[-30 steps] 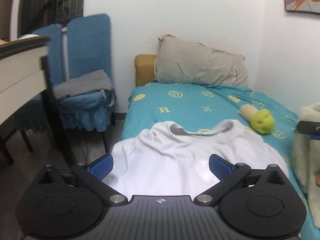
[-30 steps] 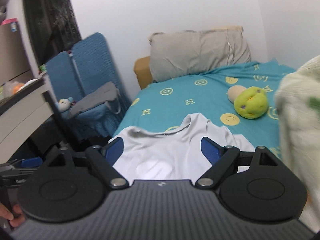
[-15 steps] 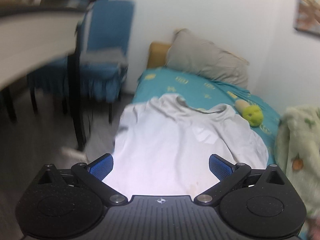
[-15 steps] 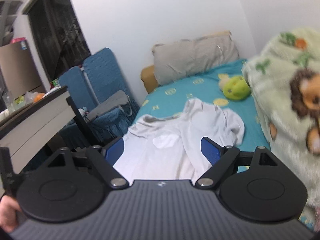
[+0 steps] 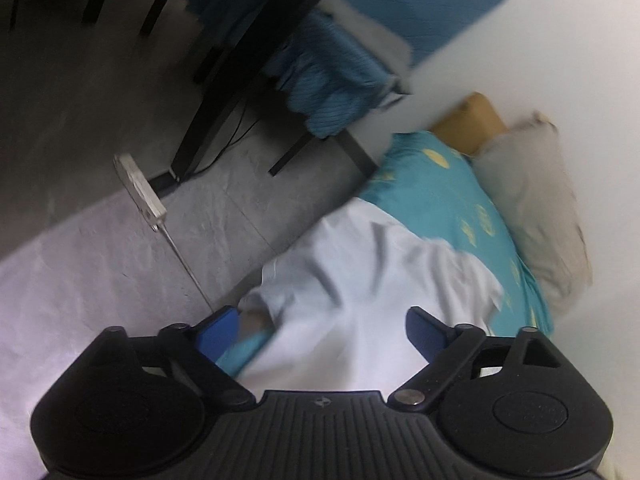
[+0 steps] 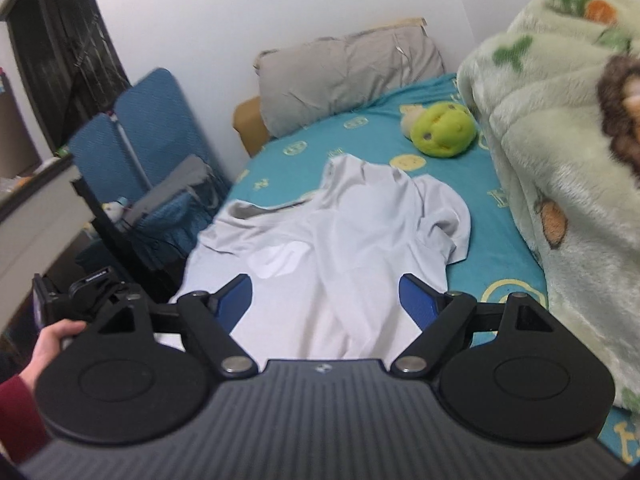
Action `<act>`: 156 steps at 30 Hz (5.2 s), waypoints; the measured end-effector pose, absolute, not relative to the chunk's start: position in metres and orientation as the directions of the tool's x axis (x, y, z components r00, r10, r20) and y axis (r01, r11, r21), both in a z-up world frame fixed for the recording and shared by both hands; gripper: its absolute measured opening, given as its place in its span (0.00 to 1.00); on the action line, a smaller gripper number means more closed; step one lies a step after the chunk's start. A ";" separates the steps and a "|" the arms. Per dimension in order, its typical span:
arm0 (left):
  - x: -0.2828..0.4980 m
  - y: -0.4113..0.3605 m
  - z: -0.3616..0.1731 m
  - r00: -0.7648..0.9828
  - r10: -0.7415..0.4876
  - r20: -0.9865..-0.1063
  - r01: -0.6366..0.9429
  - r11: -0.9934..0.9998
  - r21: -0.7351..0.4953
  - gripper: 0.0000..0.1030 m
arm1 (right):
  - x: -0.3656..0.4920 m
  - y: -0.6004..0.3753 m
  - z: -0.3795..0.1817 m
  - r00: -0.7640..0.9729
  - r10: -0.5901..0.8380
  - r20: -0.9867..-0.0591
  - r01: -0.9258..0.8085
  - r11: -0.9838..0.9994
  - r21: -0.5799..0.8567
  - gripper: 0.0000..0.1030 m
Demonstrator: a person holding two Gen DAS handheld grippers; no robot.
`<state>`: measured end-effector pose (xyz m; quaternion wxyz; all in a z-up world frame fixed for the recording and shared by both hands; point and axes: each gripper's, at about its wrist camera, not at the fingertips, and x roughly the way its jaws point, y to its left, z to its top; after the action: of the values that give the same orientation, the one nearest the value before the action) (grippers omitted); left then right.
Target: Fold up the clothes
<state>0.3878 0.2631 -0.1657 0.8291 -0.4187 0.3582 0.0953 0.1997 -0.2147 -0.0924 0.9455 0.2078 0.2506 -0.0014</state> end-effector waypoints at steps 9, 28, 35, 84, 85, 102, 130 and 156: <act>0.465 0.284 -0.242 0.718 -0.280 -0.637 -0.501 0.429 -0.752 0.47 | 0.252 -0.224 -0.139 0.816 0.091 -0.571 0.177 0.901 0.396 0.81; 0.481 0.207 -0.170 0.692 0.233 -0.683 -0.397 0.913 -0.091 0.23 | 0.245 -0.231 -0.130 0.847 -0.049 -0.529 0.241 0.923 0.301 0.80; 0.407 0.150 -0.106 0.784 0.091 -0.614 -0.197 0.975 -0.106 0.57 | 0.240 -0.226 -0.119 0.876 -0.035 -0.482 0.193 0.939 0.283 0.80; 0.104 0.023 -0.032 0.890 -0.093 -0.446 0.075 0.995 -0.059 1.00 | 0.161 -0.218 -0.083 0.921 0.005 -0.390 0.148 0.920 0.362 0.76; 0.105 0.022 -0.033 0.889 -0.094 -0.449 0.075 0.995 -0.061 1.00 | 0.164 -0.220 -0.085 0.919 0.004 -0.394 0.155 0.916 0.370 0.76; 0.132 0.025 -0.064 0.841 -0.117 -0.529 0.044 0.988 -0.149 1.00 | 0.274 -0.301 -0.165 0.898 0.076 -0.434 0.289 0.643 0.709 0.70; 0.188 0.025 -0.103 0.816 -0.169 -0.552 0.059 0.976 -0.211 1.00 | 0.354 -0.295 -0.147 0.780 -0.482 -0.400 0.557 0.826 0.091 0.05; 0.181 0.043 -0.082 0.869 -0.051 -0.492 -0.006 0.994 -0.113 1.00 | 0.338 -0.147 -0.113 0.874 0.192 -0.447 -0.092 0.967 0.236 1.00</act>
<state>0.1814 0.0434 -0.0820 0.9651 -0.0555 0.2558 -0.0117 0.3376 -0.1475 -0.1132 0.9623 0.1041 0.2400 0.0738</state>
